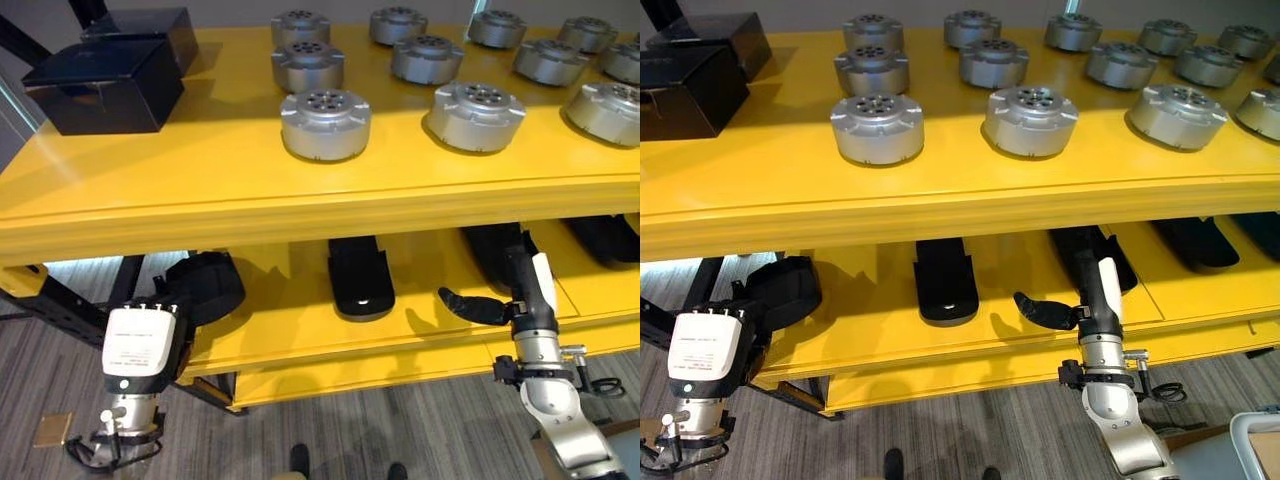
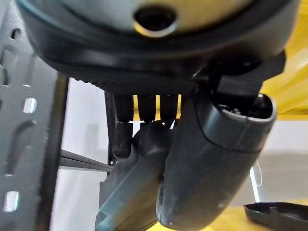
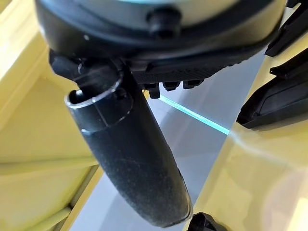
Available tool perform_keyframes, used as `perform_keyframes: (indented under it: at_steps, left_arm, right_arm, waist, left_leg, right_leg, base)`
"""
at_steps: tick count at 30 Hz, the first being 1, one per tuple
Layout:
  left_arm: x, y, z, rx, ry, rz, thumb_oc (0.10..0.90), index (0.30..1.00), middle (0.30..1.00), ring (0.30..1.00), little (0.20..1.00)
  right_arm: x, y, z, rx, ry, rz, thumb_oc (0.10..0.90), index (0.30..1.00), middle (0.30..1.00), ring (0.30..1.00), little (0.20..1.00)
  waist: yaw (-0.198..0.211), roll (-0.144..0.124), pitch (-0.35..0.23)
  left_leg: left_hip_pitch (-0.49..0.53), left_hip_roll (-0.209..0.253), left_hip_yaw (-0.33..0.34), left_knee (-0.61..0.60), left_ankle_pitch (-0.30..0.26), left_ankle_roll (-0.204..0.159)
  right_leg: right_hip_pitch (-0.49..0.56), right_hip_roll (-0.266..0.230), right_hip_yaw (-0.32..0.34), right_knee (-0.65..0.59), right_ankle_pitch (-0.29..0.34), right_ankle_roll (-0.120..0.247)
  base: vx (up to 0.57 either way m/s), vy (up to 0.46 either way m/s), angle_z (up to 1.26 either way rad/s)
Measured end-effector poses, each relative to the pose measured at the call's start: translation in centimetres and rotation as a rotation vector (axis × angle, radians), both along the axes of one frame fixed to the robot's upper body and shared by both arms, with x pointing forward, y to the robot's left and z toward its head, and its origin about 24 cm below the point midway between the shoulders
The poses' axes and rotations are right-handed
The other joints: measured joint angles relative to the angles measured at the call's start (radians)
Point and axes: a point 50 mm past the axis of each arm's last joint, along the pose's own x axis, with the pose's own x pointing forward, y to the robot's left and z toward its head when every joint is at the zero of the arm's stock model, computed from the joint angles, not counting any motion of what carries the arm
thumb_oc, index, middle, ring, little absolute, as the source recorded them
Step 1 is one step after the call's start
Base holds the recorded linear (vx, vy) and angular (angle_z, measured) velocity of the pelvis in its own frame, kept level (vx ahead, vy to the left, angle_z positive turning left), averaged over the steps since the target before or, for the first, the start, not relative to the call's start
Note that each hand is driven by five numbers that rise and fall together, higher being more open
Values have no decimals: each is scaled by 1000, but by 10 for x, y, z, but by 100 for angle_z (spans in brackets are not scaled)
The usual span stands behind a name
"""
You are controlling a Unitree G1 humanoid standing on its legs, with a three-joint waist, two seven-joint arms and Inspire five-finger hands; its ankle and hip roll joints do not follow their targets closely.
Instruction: Move parts from the plastic box to the shelf.
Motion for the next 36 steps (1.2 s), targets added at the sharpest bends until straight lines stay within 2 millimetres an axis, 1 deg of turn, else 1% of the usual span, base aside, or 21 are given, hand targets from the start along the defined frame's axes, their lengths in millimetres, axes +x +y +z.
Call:
perform_keyframes:
  at_steps: [2,5,7,9,12,16,19,22,23,25,26,29,33,36]
  left_arm:
    - [2,-4,-1,1,1,-20,400,300,300,300,300]
    - [1,-4,-5,18,14,-30,400,300,300,300,300]
    - [4,-9,-19,13,68,-55,400,300,300,300,300]
    - [5,-13,-25,10,97,-78,400,300,300,300,300]
    - [6,-19,-32,12,132,-104,400,300,300,300,300]
    - [13,-23,-36,22,149,-128,400,300,300,300,300]
    - [19,-34,-50,30,202,-156,400,300,300,300,300]
    - [16,-40,-63,33,269,-168,400,300,300,300,300]
    - [14,-45,-70,39,304,-176,400,300,300,300,300]
    - [10,-49,-79,48,355,-195,400,300,300,300,300]
    - [10,-48,-82,51,372,-187,400,300,300,300,300]
    - [10,-47,-85,49,388,-176,400,300,300,300,300]
    - [10,-45,-88,55,410,-168,400,300,300,300,300]
    - [13,-45,-89,67,422,-177,400,300,300,300,300]
  right_arm:
    - [0,-1,0,0,-2,-3,900,1000,1000,1000,1000]
    - [0,-1,1,-5,-5,-2,900,1000,1000,1000,1000]
    - [0,-1,0,-10,-4,-5,900,1000,1000,1000,1000]
    - [0,-1,0,-10,-4,-6,900,1000,1000,1000,1000]
    - [0,-1,1,-10,-8,-3,900,1000,1000,1000,1000]
    - [0,-1,1,-10,-13,1,900,1000,1000,1000,1000]
    - [1,1,2,-10,-19,11,900,1000,1000,1000,1000]
    - [2,3,2,-10,-23,21,900,1000,1000,1000,1000]
    - [2,3,2,-9,-21,24,900,1000,1000,1000,1000]
    - [2,4,0,-10,-13,30,900,1000,1000,1000,1000]
    - [3,1,-5,-14,6,24,900,1000,1000,1000,1000]
    - [3,1,-7,-16,16,25,900,1000,1000,1000,1000]
    - [3,6,-10,-18,31,51,900,1000,1000,1000,1000]
    - [3,7,-16,-21,58,60,900,1000,1000,1000,1000]
  waist:
    - [-6,0,0]
    - [-21,0,0]
    - [-27,3,-2]
    - [-34,3,-2]
    - [-51,4,-2]
    - [-58,5,-4]
    - [-74,8,-9]
    - [-82,10,-12]
    - [-86,10,-13]
    - [-104,9,-18]
    - [-104,13,-30]
    - [-105,16,-34]
    - [-105,20,-38]
    - [-103,23,-40]
  left_leg:
    - [0,0,2,0,0,1]
    - [1,0,3,0,-2,3]
    - [8,1,13,0,0,-1]
    - [9,1,16,0,0,-1]
    - [11,2,19,0,0,-1]
    - [14,3,29,0,-1,0]
    - [14,3,35,0,-1,0]
    - [14,5,46,0,-1,0]
    - [14,5,51,0,0,-1]
    - [15,5,57,0,0,0]
    - [15,6,59,0,0,0]
    - [15,6,62,-1,-5,4]
    - [14,6,75,-1,-8,8]
    - [12,5,76,-1,-11,4]
  right_leg:
    - [-1,0,2,0,1,-1]
    - [-1,0,2,0,1,-1]
    - [-1,0,14,0,1,-1]
    - [-1,0,17,0,2,-2]
    - [-1,0,21,0,2,-2]
    - [-3,1,30,0,3,-3]
    - [-5,0,36,0,6,-2]
    - [-13,1,50,0,9,-3]
    - [-16,0,53,0,11,-3]
    - [-19,0,58,0,12,-4]
    - [-20,0,60,0,12,-4]
    - [-22,0,63,0,12,-4]
    - [-28,-1,77,0,18,-3]
    - [-29,-2,80,0,19,-2]
  base:
    - [25,33,-3]
    - [13,21,-2]
    - [17,42,-12]
    - [11,31,-7]
    - [7,20,-3]
    - [12,27,-7]
    - [5,24,-5]
    - [5,24,-13]
    - [4,30,-11]
    - [8,47,-8]
    - [8,49,-6]
    - [-2,40,-4]
    - [-10,39,-9]
    - [-7,41,-3]
